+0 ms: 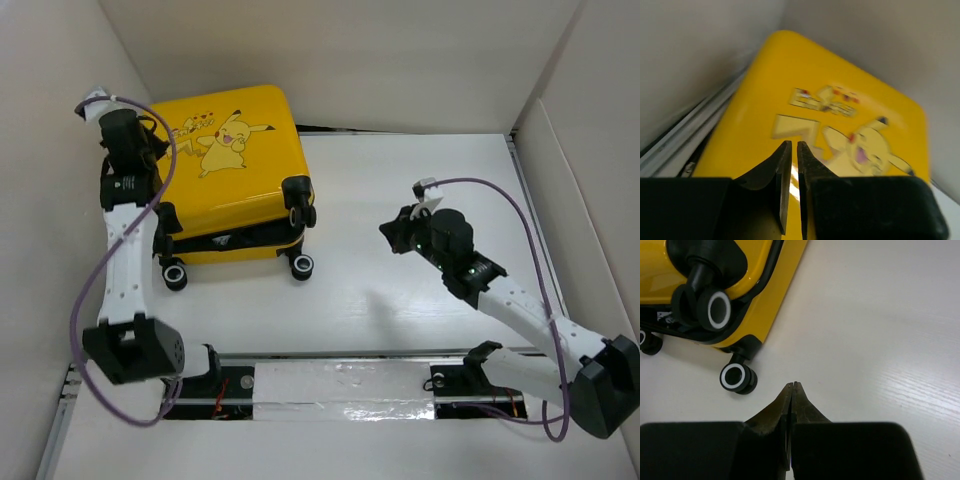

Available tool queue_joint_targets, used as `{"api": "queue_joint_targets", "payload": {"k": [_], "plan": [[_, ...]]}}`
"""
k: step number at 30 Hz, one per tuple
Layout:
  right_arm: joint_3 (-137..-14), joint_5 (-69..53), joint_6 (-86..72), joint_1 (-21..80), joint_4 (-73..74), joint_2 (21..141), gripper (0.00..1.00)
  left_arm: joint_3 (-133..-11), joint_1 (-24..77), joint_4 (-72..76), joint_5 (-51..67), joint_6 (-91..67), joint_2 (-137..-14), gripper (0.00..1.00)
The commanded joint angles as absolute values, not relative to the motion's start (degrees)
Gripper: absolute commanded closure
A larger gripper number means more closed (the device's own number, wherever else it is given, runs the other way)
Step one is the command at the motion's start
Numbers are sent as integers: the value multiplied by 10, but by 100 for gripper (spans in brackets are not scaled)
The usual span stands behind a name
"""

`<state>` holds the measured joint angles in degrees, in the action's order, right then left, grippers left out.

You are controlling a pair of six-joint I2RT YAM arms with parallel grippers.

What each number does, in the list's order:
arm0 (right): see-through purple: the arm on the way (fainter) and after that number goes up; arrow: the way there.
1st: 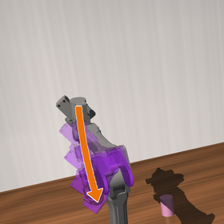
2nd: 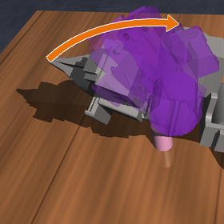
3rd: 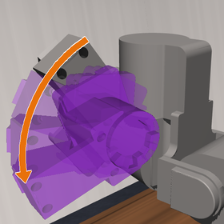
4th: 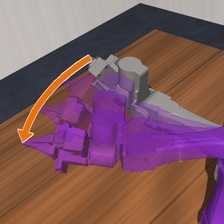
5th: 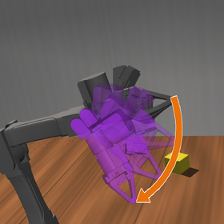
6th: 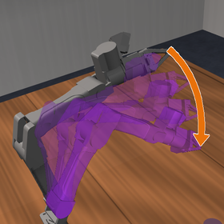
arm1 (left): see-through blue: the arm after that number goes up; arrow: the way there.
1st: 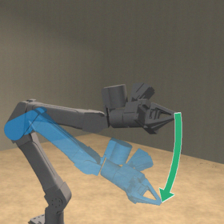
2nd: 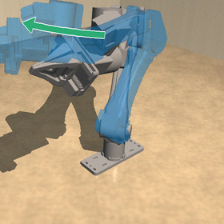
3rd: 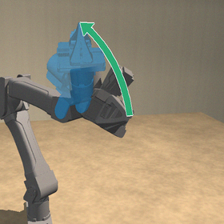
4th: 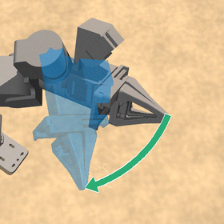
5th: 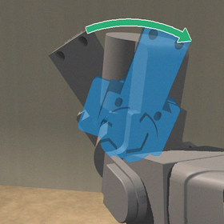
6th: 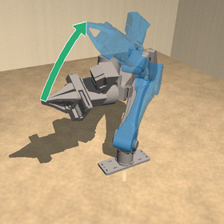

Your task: Pack the luggage

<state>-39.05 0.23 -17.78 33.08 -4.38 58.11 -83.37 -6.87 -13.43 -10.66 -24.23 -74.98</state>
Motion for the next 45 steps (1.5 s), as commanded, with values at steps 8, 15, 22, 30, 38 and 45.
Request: {"api": "queue_joint_targets", "payload": {"k": [8,15,22,30,38,45], "plan": [[-589,34,-168,338,-112,811,100,-910,-204,-141,-256,-288,-905,82],[-774,7,-155,319,-77,999,100,-984,-221,-186,-240,-258,-1024,77],[-980,-25,-142,311,-2,1169,100,-925,-183,-182,-196,-242,-1085,81],[-1028,-38,-143,323,14,1230,100,-823,-171,-155,-130,-286,-1089,83],[-909,-70,-147,309,-49,1141,100,-669,-53,-95,-26,-326,-1035,89],[-889,-91,-107,270,-4,1100,100,-516,103,-5,35,-424,-905,89]]}}
